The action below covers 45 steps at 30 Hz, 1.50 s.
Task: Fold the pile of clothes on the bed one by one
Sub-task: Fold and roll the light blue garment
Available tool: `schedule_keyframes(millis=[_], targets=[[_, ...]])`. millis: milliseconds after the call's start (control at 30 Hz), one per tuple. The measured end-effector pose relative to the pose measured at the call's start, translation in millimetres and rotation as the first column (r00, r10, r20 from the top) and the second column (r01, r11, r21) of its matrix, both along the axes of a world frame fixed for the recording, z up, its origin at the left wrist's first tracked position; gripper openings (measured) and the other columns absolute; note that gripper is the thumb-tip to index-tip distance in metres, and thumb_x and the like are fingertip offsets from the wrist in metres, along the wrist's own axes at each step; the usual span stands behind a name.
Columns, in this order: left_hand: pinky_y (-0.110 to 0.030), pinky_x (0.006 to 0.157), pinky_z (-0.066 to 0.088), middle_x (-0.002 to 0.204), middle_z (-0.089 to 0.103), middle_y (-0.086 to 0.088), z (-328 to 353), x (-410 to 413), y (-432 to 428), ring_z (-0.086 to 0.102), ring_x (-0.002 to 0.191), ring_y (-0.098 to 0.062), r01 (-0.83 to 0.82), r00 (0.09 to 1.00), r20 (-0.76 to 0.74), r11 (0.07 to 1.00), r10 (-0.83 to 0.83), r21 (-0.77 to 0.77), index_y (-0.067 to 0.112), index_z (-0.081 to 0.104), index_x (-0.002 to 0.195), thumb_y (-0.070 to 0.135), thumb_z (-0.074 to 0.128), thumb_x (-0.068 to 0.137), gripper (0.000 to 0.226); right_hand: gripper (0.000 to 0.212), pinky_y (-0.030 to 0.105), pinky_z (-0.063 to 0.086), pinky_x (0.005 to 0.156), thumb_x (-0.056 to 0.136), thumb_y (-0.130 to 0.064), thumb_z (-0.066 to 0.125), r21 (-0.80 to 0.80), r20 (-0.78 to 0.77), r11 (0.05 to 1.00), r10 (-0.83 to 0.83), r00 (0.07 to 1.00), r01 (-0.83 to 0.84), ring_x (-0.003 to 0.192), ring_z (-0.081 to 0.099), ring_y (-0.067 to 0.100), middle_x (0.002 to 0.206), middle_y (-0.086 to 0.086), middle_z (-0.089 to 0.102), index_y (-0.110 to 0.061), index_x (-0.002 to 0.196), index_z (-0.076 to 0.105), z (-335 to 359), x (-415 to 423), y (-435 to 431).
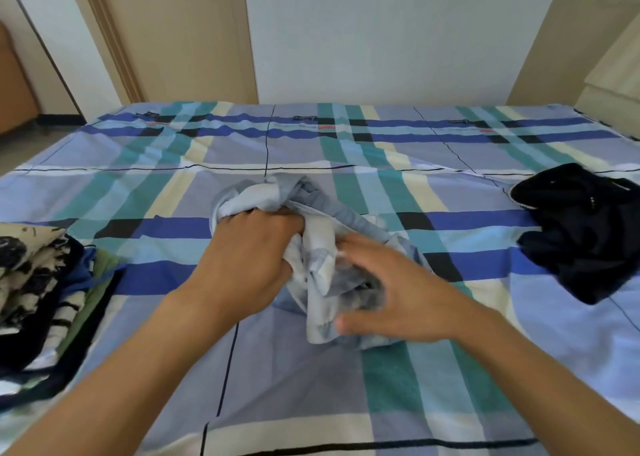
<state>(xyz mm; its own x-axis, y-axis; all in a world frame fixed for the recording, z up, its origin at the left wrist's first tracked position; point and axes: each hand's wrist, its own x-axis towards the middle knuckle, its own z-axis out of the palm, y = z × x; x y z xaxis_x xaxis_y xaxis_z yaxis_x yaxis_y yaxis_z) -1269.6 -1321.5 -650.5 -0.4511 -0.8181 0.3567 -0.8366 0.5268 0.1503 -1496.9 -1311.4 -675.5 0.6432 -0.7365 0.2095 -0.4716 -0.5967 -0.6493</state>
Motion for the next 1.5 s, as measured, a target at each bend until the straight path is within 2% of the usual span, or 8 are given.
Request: schedule_keyframes(millis=[133,300,433,700,900,1067,1267,1500], targets=[[-0.039,0.059,0.042,0.073,0.059,0.007,16.2,-0.7,13.6,0.051,0.069,-0.016,0.292,0.953,-0.11,0.953,-0.282,0.083,0.019,0.06,0.072,0.021,0.035,0.068,0.026,0.05,0.028,0.035,0.102,0.094,-0.065,0.042,-0.015,-0.13,0.989,-0.148,0.981,0.147,0.117,0.047,0.007,0.122,-0.011,0.055,-0.027,0.12,0.059,-36.9,11.0,-10.4],[-0.031,0.083,0.044,0.071,0.054,0.01,22.9,-3.4,28.6,0.05,0.072,-0.012,0.432,0.898,-0.131,0.899,-0.421,0.073,0.019,0.059,0.07,0.011,0.035,0.062,0.027,0.048,0.036,0.044,0.081,0.091,-0.044,0.034,-0.179,-0.089,0.796,-0.599,0.796,0.579,0.096,0.062,0.037,0.099,0.016,0.069,-0.01,0.096,0.068,-64.9,-11.6,-46.0],[-0.033,0.116,0.023,0.11,0.063,0.018,-0.2,19.7,29.6,0.056,0.115,-0.007,0.327,0.926,-0.267,0.919,-0.266,0.221,0.038,0.065,0.082,0.023,0.051,0.068,0.024,0.019,0.024,0.042,0.067,0.087,-0.022,0.058,0.039,0.009,0.764,-0.644,0.765,0.644,0.088,0.062,0.021,0.099,-0.002,0.064,-0.017,0.104,0.064,-45.9,-37.5,-41.4],[-0.019,0.076,0.049,0.111,0.054,0.018,-71.6,4.3,53.3,0.057,0.095,-0.001,-0.176,0.827,-0.386,0.842,0.407,0.511,0.036,0.045,0.121,0.067,0.071,0.072,0.064,0.058,0.03,0.049,0.096,0.081,0.015,0.053,0.112,0.278,0.726,-0.679,0.68,0.679,0.112,0.056,0.011,0.124,-0.006,0.057,-0.024,0.125,0.053,-48.7,-55.6,-16.1],[-0.03,0.084,0.049,0.116,0.05,0.01,-82.6,-37.8,60.6,0.051,0.105,-0.015,-0.212,0.907,-0.318,0.953,0.275,0.218,0.03,0.048,0.12,0.069,0.063,0.068,0.067,0.101,0.035,0.045,0.097,0.083,-0.017,0.076,0.357,-0.096,0.63,-0.71,0.698,0.69,0.125,0.052,0.03,0.14,0.008,0.047,-0.018,0.159,0.01,-75.6,-58.9,-21.7],[-0.035,0.102,0.046,0.143,0.04,0.003,-65.3,-80.7,19.2,0.044,0.127,-0.021,-0.143,0.918,-0.324,0.954,0.227,0.264,0.029,0.029,0.147,0.048,0.071,0.078,0.083,0.044,0.046,0.058,0.088,0.08,-0.017,0.078,0.68,0.054,0.5,-0.764,0.643,0.537,0.101,0.066,0.024,0.113,0.005,0.067,-0.018,0.117,0.054,-72.5,-39.2,-12.1],[-0.033,0.075,0.048,0.098,0.068,-0.014,-14.3,-69.1,-38.2,0.065,0.098,-0.036,-0.127,0.945,-0.206,0.862,0.256,0.491,0.007,0.064,0.099,0.012,0.057,0.084,0.016,0.05,0.018,0.041,0.051,0.072,0.014,0.06,0.316,0.1,0.735,-0.655,0.749,0.6,0.072,0.057,0.019,0.09,0.005,0.063,-0.019,0.109,0.057,14.8,-66.6,-36.7],[-0.039,0.075,0.045,0.1,0.069,-0.021,172.1,-12.6,-96.7,0.062,0.097,-0.039,-0.253,0.823,-0.473,0.948,0.315,0.191,-0.003,0.067,0.101,0.025,0.037,0.067,0.053,0.064,0.039,0.043,0.062,0.075,0.01,0.051,-0.15,-0.045,0.78,-0.62,0.784,0.608,0.078,0.054,0.029,0.085,0.009,0.053,-0.024,0.129,0.049,161.2,-110.6,-100.5]])
